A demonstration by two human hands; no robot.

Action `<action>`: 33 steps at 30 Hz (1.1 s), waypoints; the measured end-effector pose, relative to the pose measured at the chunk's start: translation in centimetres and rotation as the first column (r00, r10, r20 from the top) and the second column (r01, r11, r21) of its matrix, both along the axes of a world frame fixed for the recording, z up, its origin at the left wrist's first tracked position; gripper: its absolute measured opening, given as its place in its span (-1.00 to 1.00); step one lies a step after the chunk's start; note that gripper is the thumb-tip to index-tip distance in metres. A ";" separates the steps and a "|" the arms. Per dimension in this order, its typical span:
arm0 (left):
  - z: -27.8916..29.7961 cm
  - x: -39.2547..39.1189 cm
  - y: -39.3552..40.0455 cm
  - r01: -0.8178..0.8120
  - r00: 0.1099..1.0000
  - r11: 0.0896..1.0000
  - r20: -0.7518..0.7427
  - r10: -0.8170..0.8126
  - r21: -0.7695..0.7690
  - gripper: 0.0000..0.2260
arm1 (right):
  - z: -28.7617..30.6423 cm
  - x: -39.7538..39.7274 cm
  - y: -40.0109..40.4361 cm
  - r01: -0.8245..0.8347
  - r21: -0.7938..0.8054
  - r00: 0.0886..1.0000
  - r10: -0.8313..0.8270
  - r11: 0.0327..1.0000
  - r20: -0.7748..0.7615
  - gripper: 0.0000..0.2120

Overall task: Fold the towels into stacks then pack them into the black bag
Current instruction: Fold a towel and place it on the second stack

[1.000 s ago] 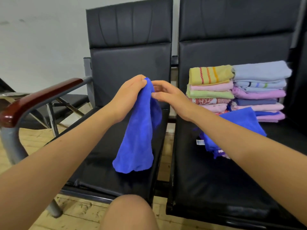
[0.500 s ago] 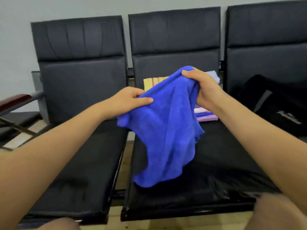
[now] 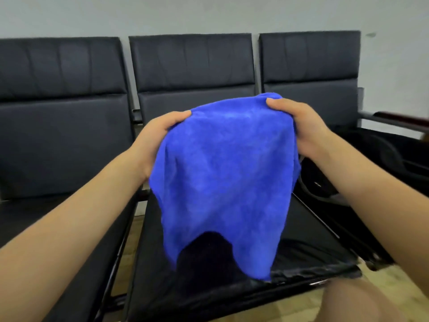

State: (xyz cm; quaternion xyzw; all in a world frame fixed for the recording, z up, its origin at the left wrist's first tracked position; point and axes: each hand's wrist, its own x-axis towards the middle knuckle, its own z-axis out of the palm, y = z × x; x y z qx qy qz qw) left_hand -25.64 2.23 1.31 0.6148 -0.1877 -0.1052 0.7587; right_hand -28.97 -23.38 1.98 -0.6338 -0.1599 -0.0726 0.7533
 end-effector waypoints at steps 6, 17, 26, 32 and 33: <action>-5.9 3.9 0.7 -0.037 0.971 0.930 -0.207 0.120 0.365 -0.87 | -6.8 3.8 -1.0 0.114 -0.264 0.970 -0.165 0.958 -0.181 -0.86; -15.1 9.3 3.6 -0.509 0.857 0.555 0.445 0.259 0.658 -0.69 | -17.2 9.0 -0.7 0.084 -0.936 0.946 -0.321 0.342 -0.032 -0.77; -16.7 11.6 3.8 -0.636 0.768 0.522 0.530 0.359 0.569 -0.70 | -15.7 11.0 -1.1 0.255 -0.360 0.919 -0.341 0.897 -0.200 -0.70; -19.4 13.6 4.1 -0.575 0.812 0.399 0.442 0.380 0.714 -0.79 | -19.3 14.2 -0.7 0.405 -0.532 0.802 -0.568 0.743 -0.183 -0.80; -19.6 13.8 4.3 -0.574 0.811 0.385 0.439 0.386 0.723 -0.75 | -19.8 14.3 -0.8 0.399 -0.584 0.786 -0.592 0.707 -0.180 -0.73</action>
